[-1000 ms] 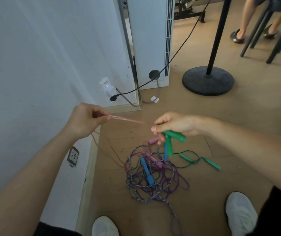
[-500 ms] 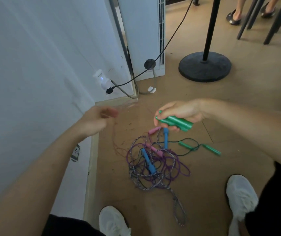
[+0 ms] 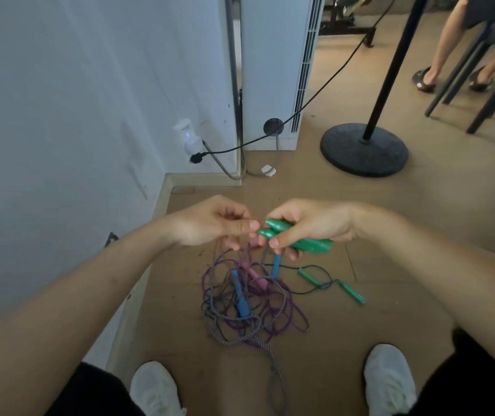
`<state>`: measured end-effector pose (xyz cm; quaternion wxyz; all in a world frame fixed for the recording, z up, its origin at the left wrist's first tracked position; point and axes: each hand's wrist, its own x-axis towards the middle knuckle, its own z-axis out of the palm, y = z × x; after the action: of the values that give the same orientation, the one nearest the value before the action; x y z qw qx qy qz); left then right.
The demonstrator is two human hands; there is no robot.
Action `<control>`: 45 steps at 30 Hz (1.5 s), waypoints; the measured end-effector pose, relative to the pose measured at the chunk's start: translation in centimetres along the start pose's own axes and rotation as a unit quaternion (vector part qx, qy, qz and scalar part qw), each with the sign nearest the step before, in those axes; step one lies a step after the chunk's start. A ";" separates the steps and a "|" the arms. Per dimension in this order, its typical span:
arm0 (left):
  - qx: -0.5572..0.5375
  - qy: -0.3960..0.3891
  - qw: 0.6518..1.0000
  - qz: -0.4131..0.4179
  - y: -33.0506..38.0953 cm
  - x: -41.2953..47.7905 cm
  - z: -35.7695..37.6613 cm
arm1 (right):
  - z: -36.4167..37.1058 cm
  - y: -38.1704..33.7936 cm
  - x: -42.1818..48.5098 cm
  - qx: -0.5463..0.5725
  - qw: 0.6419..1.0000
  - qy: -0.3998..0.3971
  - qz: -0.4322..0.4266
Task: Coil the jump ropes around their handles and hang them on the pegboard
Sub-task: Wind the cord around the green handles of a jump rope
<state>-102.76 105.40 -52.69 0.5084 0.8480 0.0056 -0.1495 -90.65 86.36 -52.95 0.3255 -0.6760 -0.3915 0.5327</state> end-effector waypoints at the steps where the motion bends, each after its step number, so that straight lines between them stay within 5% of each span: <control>1: -0.007 0.011 1.000 -0.003 0.0 0.0 -0.1 | -0.1 0.0 -0.3 -0.010 1.000 0.001 0.002; 14: -0.074 0.220 0.972 0.029 -1.2 0.6 -1.4 | -1.0 -0.1 -2.4 0.112 0.990 0.087 -0.030; 21: -0.231 0.330 0.915 0.010 -1.0 0.7 -0.6 | -1.7 -0.7 -3.0 0.427 0.882 0.090 -0.177; 26: -0.205 0.308 0.928 0.038 1.3 1.1 1.9 | -1.7 -1.6 -3.0 0.495 0.838 -0.005 -0.231; 30: -0.124 0.328 0.935 0.058 1.5 1.6 2.5 | -2.0 -1.7 -3.1 0.480 0.850 -0.040 -0.216; 34: -0.093 0.311 0.944 0.061 1.4 1.5 2.2 | -2.4 -1.8 -3.4 0.430 0.889 0.017 -0.159; 40: 0.063 0.232 0.970 0.041 -0.3 0.4 0.3 | -3.0 -1.0 -3.4 0.201 0.960 0.189 -0.035; 45: 0.253 0.233 0.938 0.037 -1.6 -0.4 -1.5 | -3.0 1.0 -3.3 -0.082 0.949 0.277 0.130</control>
<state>-103.03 107.55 -53.24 0.2666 0.9594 0.0547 0.0740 -87.93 82.95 -51.63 0.2927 -0.8663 -0.2369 0.3283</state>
